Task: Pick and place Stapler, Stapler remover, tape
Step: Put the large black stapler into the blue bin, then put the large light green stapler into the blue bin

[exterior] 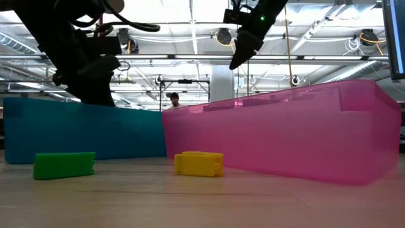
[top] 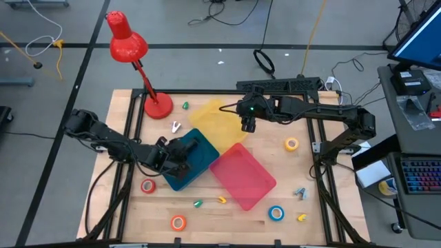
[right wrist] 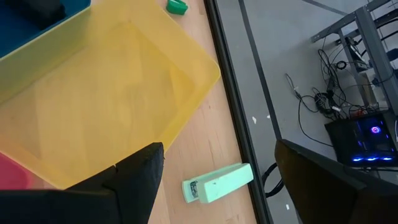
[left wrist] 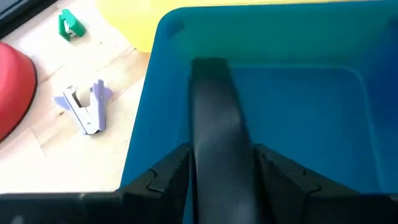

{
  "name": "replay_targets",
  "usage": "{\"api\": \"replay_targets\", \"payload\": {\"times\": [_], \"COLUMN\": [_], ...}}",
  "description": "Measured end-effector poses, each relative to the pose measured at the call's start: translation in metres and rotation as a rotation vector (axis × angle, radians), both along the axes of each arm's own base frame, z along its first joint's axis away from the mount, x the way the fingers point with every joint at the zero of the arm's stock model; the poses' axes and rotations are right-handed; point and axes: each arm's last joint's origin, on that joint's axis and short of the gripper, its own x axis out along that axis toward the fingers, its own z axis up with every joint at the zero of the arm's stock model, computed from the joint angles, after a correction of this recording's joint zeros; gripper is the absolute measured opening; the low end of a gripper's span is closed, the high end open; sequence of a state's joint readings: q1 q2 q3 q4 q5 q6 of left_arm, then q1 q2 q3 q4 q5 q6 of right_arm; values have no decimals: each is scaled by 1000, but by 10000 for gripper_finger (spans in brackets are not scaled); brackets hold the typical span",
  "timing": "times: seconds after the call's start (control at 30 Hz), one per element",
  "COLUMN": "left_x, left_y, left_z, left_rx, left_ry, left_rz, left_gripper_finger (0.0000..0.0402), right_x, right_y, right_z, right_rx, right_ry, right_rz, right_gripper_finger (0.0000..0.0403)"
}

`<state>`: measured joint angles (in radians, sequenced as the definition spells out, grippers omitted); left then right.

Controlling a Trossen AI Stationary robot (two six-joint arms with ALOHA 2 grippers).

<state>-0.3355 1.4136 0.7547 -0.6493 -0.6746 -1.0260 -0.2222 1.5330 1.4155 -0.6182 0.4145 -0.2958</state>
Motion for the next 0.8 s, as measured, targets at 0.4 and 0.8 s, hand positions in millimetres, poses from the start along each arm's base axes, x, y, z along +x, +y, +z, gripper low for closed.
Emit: {"api": "replay_targets", "payload": {"times": [0.4,0.8], "left_x": [-1,-18], "left_y": [0,13], "left_z": [3,73], "left_rx": [13,-124], "left_ry": [25,-284], "left_rz": [-44,-28], "left_gripper_finger": [180,176], "right_x": [0,-1], "right_y": [0,-2], "right_z": [0,0], "right_rx": [-6,-97], "right_ry": [6,81], "right_rz": [7,62], "right_gripper_finger": [297,297]}}
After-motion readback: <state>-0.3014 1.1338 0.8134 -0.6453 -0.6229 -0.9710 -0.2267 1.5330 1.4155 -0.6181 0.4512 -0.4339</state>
